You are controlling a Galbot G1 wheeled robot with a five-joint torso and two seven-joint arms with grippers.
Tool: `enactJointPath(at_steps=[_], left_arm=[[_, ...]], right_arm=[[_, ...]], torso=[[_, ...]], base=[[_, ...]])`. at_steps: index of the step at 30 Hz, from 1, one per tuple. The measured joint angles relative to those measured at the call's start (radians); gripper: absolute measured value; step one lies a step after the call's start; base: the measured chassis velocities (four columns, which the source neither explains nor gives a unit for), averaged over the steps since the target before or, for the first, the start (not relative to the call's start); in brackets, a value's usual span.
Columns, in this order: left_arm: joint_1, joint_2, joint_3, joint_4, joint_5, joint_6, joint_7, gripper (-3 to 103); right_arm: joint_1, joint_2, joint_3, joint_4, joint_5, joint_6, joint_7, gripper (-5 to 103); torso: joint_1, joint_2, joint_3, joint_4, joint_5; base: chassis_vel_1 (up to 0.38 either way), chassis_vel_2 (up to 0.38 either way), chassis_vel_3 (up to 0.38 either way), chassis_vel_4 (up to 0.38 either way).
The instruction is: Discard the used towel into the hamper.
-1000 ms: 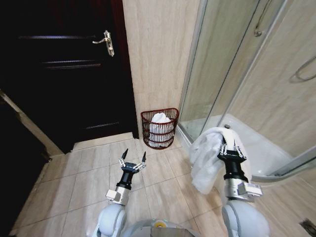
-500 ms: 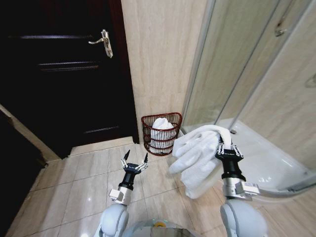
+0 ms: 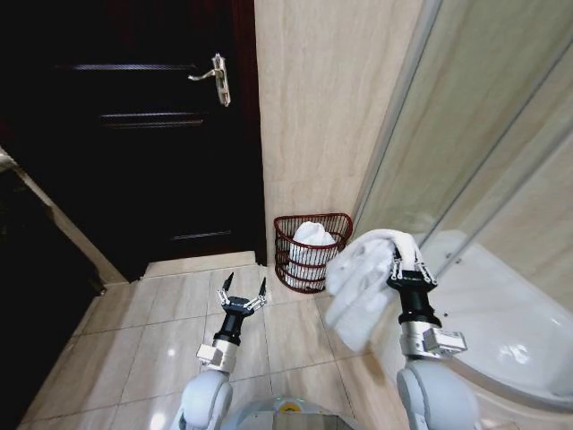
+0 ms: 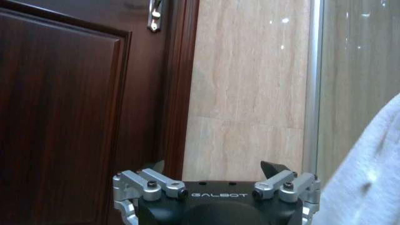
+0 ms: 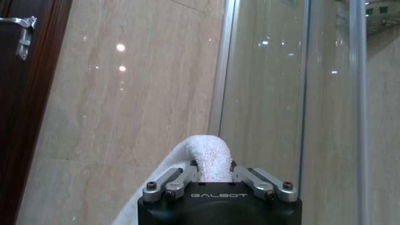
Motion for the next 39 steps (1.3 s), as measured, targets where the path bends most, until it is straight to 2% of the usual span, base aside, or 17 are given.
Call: enactJointPath(at_steps=[7,15,17,18,21,22,23,25,26,27,29,31,34,36,39], left_arm=[[-0.006,0.000,0.016,0.016,0.013,-0.011,-0.018,100],[-0.018,-0.001,0.019,0.036,0.022,-0.002,-0.042,100],[-0.027,0.002,0.009,0.053,0.026,-0.002,-0.049,100],[-0.034,-0.001,0.000,0.067,0.035,-0.003,-0.051,100],[-0.040,-0.006,-0.007,0.075,0.042,-0.005,-0.053,100],[-0.045,-0.010,-0.011,0.082,0.049,-0.004,-0.058,100],[-0.045,-0.010,-0.011,0.082,0.049,-0.004,-0.058,100],[-0.050,-0.016,-0.014,0.087,0.055,0.001,-0.062,100],[-0.055,-0.021,-0.015,0.090,0.060,0.008,-0.066,100],[-0.055,-0.021,-0.015,0.090,0.060,0.008,-0.066,100],[-0.058,-0.021,-0.015,0.093,0.064,0.012,-0.069,100],[-0.061,-0.022,-0.014,0.097,0.078,0.014,-0.071,100],[-0.061,-0.022,-0.012,0.099,0.084,0.015,-0.072,100],[-0.066,-0.018,-0.009,0.106,0.094,0.017,-0.073,100],[-0.067,-0.018,-0.009,0.109,0.100,0.017,-0.074,100]], right_arm=[[0.012,0.001,-0.015,-0.003,-0.008,0.005,-0.016,15],[0.084,-0.024,-0.014,-0.027,0.061,-0.013,-0.036,15],[0.128,-0.055,-0.011,-0.031,0.108,-0.037,-0.047,15],[0.170,-0.090,-0.012,-0.032,0.163,-0.061,-0.050,15],[0.210,-0.124,-0.012,-0.033,0.213,-0.082,-0.051,15],[0.260,-0.164,-0.012,-0.038,0.267,-0.104,-0.051,15],[0.260,-0.164,-0.012,-0.038,0.267,-0.104,-0.051,15],[0.329,-0.209,-0.012,-0.044,0.334,-0.134,-0.047,15],[0.416,-0.256,-0.013,-0.053,0.405,-0.171,-0.038,15],[0.416,-0.256,-0.013,-0.053,0.405,-0.171,-0.038,15],[0.507,-0.301,-0.013,-0.070,0.473,-0.201,-0.029,15],[0.613,-0.358,-0.014,-0.119,0.545,-0.213,-0.025,15],[0.677,-0.389,-0.016,-0.158,0.586,-0.214,-0.024,15],[0.811,-0.431,-0.029,-0.240,0.649,-0.215,-0.017,15],[0.879,-0.441,-0.038,-0.282,0.659,-0.215,-0.017,15]], torso=[[0.000,0.000,0.000,0.0000,0.0000],[0.000,0.000,0.000,0.0001,-0.0001],[0.000,0.000,0.000,-0.0001,0.0001],[0.000,0.000,0.000,-0.0002,0.0001],[0.000,0.000,0.000,-0.0001,0.0002],[0.000,0.000,0.000,0.0000,0.0001],[0.000,0.000,0.000,0.0000,0.0001],[0.000,0.000,0.000,-0.0001,0.0002],[0.000,0.000,0.000,0.0003,0.0002],[0.000,0.000,0.000,0.0003,0.0002],[0.000,0.000,0.000,0.0003,-0.0004],[0.000,0.000,0.000,0.0004,0.0000],[0.000,0.000,0.000,0.0001,0.0000],[0.000,0.000,0.000,-0.0002,0.0003],[0.000,0.000,0.000,0.0000,0.0000]], base=[[-0.079,0.067,0.070,-0.079],[-0.008,0.017,0.013,-0.012],[0.000,0.000,0.000,0.000],[0.000,0.000,0.000,0.000],[0.000,0.000,0.000,0.000],[0.000,0.000,0.000,0.000],[0.000,0.000,0.000,0.000],[0.000,0.000,0.000,0.000],[0.000,0.000,0.000,0.000],[0.000,0.000,0.000,0.000],[0.000,0.000,0.000,0.000],[0.000,0.000,0.000,0.000],[0.000,0.000,0.000,0.000],[0.000,0.000,0.000,0.000],[0.000,0.000,0.000,0.000]])
